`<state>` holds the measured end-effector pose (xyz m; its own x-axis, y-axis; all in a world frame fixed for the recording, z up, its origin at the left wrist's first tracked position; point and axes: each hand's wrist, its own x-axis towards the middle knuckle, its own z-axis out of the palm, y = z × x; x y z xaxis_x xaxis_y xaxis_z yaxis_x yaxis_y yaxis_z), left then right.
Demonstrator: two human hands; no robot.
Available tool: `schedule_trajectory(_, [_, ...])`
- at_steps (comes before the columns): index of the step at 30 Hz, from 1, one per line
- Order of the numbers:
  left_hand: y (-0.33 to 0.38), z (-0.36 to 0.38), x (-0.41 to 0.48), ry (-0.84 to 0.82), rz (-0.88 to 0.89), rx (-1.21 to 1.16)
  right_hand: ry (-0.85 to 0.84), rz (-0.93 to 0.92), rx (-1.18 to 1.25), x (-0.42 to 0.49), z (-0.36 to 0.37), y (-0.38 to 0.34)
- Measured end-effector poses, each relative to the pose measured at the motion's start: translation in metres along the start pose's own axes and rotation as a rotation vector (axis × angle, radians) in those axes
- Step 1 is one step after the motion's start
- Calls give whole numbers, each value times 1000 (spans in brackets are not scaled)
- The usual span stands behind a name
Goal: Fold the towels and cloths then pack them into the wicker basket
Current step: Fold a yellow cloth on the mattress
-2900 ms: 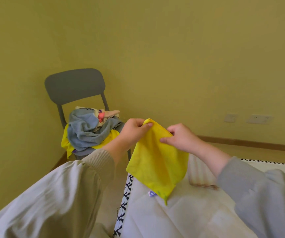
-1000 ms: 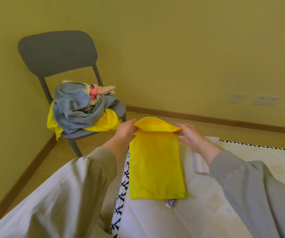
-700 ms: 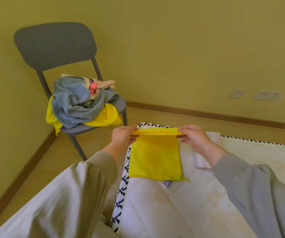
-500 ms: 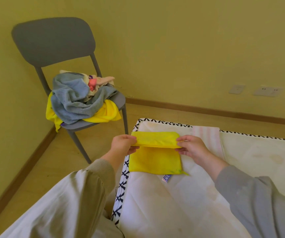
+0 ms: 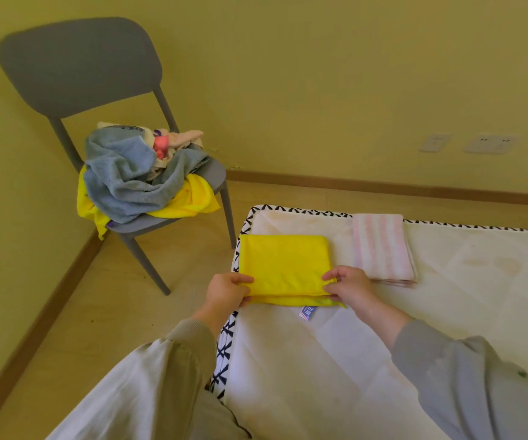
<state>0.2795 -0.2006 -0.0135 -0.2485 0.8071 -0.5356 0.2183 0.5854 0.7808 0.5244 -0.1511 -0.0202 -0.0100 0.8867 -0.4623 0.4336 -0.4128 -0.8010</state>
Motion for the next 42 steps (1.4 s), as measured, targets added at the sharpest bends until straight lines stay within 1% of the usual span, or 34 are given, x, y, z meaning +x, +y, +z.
schedule_trajectory(4, [-9, 5, 3, 24, 85, 211, 38, -67, -145, -3, 4, 10])
schedule_trajectory(9, [-17, 7, 9, 39, 199, 510, 26, -145, -309, -3, 6, 18])
schedule_trajectory(11, [-19, 8, 8, 74, 245, 654, 27, -210, -392, -3, 7, 21])
schedule_trajectory(12, [-18, 9, 6, 119, 300, 741, 25, -262, -460, -3, 7, 22])
schedule_trajectory(13, [-19, 10, 5, 191, 407, 842, 23, -327, -543, -2, 6, 24])
schedule_trajectory(14, [-18, 10, 5, 230, 551, 956, 18, -394, -635, -2, 4, 25])
schedule_trajectory(16, [-19, 13, 5, 242, 779, 1160, 15, -527, -818, -4, 1, 25])
schedule_trajectory(17, [-20, 14, 7, 219, 847, 1213, 22, -602, -920, -4, -1, 25])
schedule_trajectory(19, [-21, 17, 9, 145, 926, 1261, 38, -715, -1112, -3, -3, 25])
schedule_trajectory(20, [-21, 17, 9, 116, 951, 1275, 43, -763, -1162, -3, -4, 25])
schedule_trajectory(22, [-20, 18, 12, 83, 986, 1287, 18, -825, -1164, -2, -5, 23])
schedule_trajectory(24, [-19, 17, 14, 61, 1002, 1268, -29, -849, -1141, -1, -7, 19])
schedule_trajectory(26, [-17, 16, 16, 57, 1013, 1255, -85, -832, -1118, 0, -10, 13])
schedule_trajectory(28, [-18, 14, 18, 47, 1019, 1242, -141, -763, -1162, 3, -10, 7])
schedule_trajectory(31, [-19, 9, 23, 75, 1015, 1209, -163, -718, -1186, 11, -13, -5])
schedule_trajectory(33, [-14, 5, 25, 119, 1021, 1163, -93, -759, -1177, 14, -15, -15])
schedule_trajectory(36, [-3, -1, 25, 178, 1075, 1108, 80, -901, -1155, 21, -19, -19])
schedule_trajectory(37, [0, -2, 25, 194, 1097, 1099, 101, -901, -1172, 21, -20, -22])
schedule_trajectory(39, [6, -4, 24, 223, 1131, 1098, 99, -963, -1199, 24, -19, -23])
schedule_trajectory(41, [9, -5, 22, 246, 1153, 1103, 102, -1050, -1213, 26, -18, -24])
schedule_trajectory(42, [9, -5, 21, 250, 1157, 1106, 139, -1116, -1201, 27, -17, -25])
